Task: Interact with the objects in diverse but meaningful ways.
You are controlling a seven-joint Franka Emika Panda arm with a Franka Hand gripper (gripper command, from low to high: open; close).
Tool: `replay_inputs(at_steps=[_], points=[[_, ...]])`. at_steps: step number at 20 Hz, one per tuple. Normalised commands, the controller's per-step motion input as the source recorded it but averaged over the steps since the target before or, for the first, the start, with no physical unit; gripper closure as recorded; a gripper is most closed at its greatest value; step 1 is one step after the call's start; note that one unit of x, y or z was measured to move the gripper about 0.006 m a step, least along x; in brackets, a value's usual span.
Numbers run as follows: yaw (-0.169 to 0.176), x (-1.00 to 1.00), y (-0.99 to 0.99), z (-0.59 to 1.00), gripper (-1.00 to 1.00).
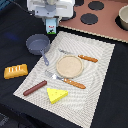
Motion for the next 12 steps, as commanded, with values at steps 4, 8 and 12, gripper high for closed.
replay_inputs(at_steps=[4, 8, 12], points=[[0.024, -0.24, 0.15, -0.37, 1.0], [0.023, -0.24, 0.12, -0.34, -1.0], [0.006, -0.12, 0.15, -0.09, -1.0]])
